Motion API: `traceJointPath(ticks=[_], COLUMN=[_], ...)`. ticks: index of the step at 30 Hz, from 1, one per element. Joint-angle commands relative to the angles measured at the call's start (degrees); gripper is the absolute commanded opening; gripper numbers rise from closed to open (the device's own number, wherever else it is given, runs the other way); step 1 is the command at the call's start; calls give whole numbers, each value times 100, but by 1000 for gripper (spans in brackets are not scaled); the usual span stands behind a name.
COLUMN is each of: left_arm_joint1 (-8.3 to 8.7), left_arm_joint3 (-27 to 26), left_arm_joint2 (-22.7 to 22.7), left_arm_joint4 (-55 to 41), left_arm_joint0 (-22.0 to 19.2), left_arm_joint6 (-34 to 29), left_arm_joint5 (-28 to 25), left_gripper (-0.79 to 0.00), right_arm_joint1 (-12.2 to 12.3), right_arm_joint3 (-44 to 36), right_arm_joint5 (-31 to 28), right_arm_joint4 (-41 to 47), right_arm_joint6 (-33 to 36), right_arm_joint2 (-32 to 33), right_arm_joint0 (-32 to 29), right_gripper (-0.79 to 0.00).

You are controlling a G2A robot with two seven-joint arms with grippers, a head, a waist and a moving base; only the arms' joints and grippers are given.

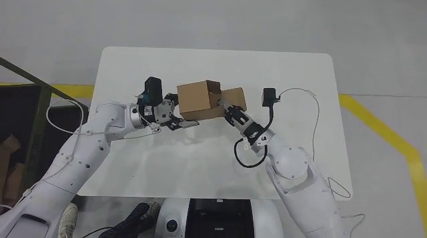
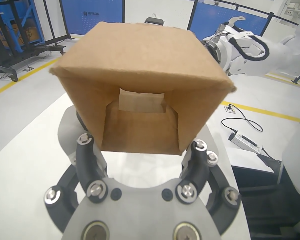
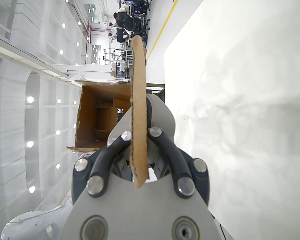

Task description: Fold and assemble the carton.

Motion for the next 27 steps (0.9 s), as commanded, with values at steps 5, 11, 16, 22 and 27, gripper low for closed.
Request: traceJointPath(ticks=[5,11,16,22,27], left_arm_joint1=[0,1,6,29,58], left_arm_joint3=[-2,-4,-2,3,5], left_arm_joint2=[-1,-4,-14,-35,-63], left_arm_joint4=[-50,-87,-122,-117,-84], left_arm_joint0=[13,18,35,85,123], left_arm_joint6=[-21,-40,-27,15,50], left_arm_joint5=[0,0,0,0,0], left_gripper=[-409,-425,-425,-428,-431], right_arm_joint1=[9,15,18,29,45], right_arm_joint3=[-5,4,24,28,17], right_arm_joint5=[13,30,37,59,61], right_arm_joint4=[6,0,37,41,57], right_arm_joint6=[3,-10,-73,-101,-157], right_arm_joint2=[-20,-46,-40,-2,93], right_arm_joint0=[17,47,72,97,88], right_gripper=[-785,-785,-646,-526,-499])
